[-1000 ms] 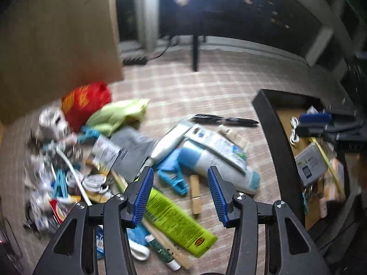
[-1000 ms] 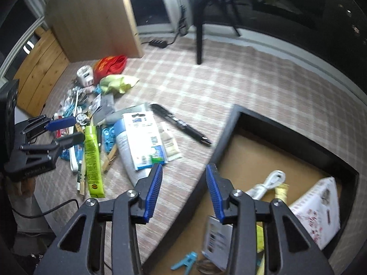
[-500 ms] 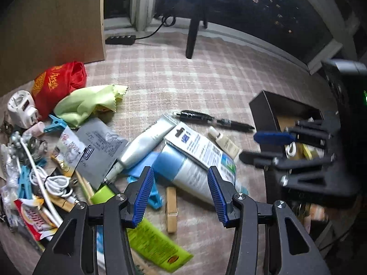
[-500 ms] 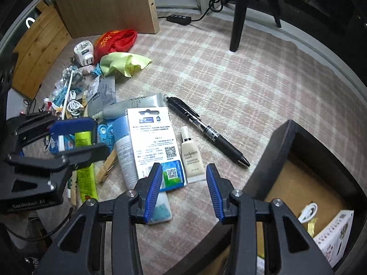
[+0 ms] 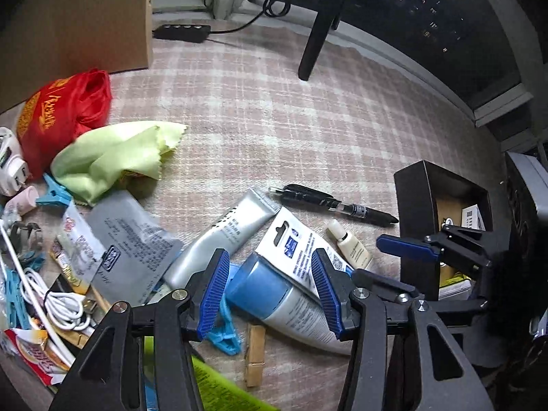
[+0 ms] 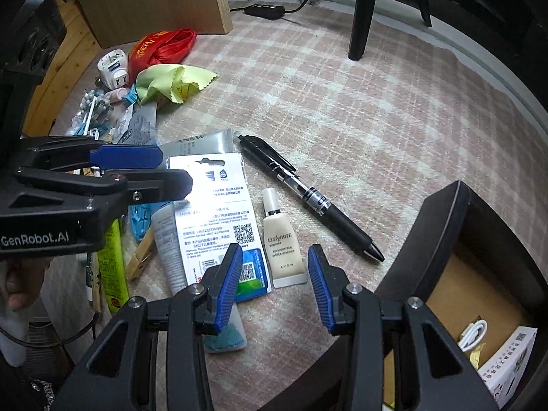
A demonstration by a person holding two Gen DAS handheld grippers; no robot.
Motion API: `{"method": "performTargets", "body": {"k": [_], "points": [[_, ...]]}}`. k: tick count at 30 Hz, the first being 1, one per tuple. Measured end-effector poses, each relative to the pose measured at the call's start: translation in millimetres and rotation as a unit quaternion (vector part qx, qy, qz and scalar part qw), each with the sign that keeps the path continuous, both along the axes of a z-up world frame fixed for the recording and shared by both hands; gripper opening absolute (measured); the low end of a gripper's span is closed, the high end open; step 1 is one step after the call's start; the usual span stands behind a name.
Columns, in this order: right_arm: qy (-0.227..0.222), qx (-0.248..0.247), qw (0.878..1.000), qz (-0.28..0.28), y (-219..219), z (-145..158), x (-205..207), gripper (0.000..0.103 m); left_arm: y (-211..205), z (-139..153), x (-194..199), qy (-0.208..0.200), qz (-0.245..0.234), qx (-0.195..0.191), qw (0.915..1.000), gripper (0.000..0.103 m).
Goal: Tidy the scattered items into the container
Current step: 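Grasp the blue-white card package with the left gripper while the right grasps the small cream bottle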
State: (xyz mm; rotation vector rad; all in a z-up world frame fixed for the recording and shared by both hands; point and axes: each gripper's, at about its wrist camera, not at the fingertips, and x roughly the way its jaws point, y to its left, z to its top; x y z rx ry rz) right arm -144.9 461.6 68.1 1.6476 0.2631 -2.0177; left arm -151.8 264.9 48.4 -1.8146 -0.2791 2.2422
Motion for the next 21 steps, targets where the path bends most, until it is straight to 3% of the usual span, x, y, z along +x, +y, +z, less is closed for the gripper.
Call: {"method": "performTargets", "body": {"k": [14,19,21], "points": [[0.029,0.022,0.999,0.010,-10,-10,-9,0.037,18,-7,-10,-0.001,0.006,0.017,0.9998,0.045],[0.053,0.050,0.997,0.028,-15,-12,-7,0.027,26,-7,-13,0.003,-0.005,0.003,1.0000,0.023],[0.058,0.056,0.996,0.029,-14,-12,-7,0.021,30,-9,-14,0.000,-0.008,0.003,1.0000,0.023]]}}
